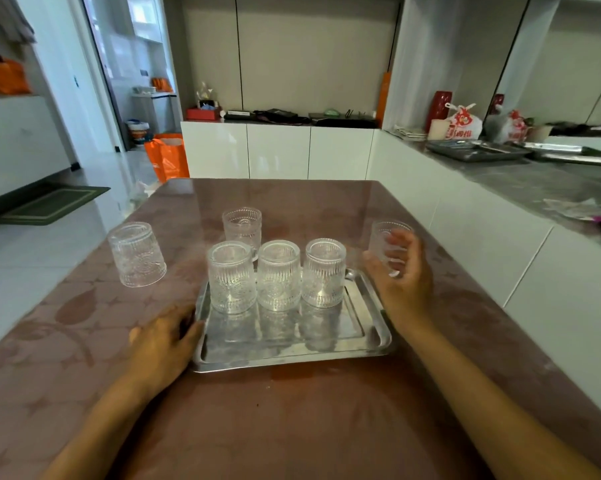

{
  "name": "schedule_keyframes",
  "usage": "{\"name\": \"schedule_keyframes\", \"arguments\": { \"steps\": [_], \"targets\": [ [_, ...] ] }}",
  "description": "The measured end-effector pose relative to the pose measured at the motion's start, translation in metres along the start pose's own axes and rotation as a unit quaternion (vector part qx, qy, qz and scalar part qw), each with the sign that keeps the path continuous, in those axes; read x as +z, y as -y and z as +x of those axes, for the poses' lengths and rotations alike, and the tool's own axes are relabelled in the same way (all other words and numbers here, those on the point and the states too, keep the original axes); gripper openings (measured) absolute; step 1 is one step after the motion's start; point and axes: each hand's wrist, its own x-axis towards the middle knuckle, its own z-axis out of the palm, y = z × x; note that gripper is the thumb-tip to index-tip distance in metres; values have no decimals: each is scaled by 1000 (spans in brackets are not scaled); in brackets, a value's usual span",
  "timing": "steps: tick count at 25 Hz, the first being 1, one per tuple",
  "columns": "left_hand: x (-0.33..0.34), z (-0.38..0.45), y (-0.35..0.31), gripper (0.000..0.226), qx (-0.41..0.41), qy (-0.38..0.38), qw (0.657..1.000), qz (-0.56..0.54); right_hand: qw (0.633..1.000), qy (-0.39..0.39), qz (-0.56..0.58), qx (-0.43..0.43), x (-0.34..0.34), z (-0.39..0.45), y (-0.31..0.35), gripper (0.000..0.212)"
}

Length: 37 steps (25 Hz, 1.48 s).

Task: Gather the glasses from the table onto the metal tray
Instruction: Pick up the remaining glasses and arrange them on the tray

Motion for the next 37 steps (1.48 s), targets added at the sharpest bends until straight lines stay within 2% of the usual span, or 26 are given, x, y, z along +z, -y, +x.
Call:
{"name": "schedule_keyframes", "arguments": {
  "steps": [1, 2, 4, 6, 9, 13, 18, 21, 24, 26, 30, 33, 37],
  "targets": [
    [0, 0, -1, 17, -1, 0, 1000, 2, 999, -44, -14, 20, -9, 9, -6, 65],
    [0, 0, -1, 16, -2, 1, 1000, 3, 996, -57, -37, 62, -15, 18, -14, 73],
    [-1, -1, 0, 16, -1, 3, 1000, 2, 983, -15, -75, 166, -18, 35, -33, 94],
    [-1, -1, -1, 19, -2, 11, 1000, -2, 972, 21, -66, 225, -12, 46, -45, 106],
    [2, 2, 2, 23, -2, 12, 1000, -19, 969, 48, -43, 240, 3, 57, -57, 97],
    [7, 7, 9, 21, -5, 7, 999, -33, 964, 38, -76, 252, 13, 67, -61, 89],
    [11, 9, 15, 22, -9, 13, 1000, -26, 986, 33, -7, 164, 5, 53, -33, 67],
    [12, 14, 15, 22, -17, 13, 1000, -22, 993, 102, 33, 56, -12, 43, 20, 56],
    [10, 14, 14, 20, -21, 17, 999, -17, 978, 180, 109, -9, -21, 33, 84, 62],
    [7, 12, 12, 19, -22, 22, 999, -23, 960, 237, 149, -15, -14, 28, 112, 70],
    [2, 10, 14, 23, -25, 27, 997, -66, 943, 329, 48, -20, 23, -3, 137, 68],
    [4, 10, 17, 28, -28, 26, 996, -81, 933, 350, -62, -52, 52, -30, 135, 59],
    [8, 12, 19, 30, -27, 33, 994, -98, 914, 372, -119, -113, 85, -55, 131, 57]
  ]
}}
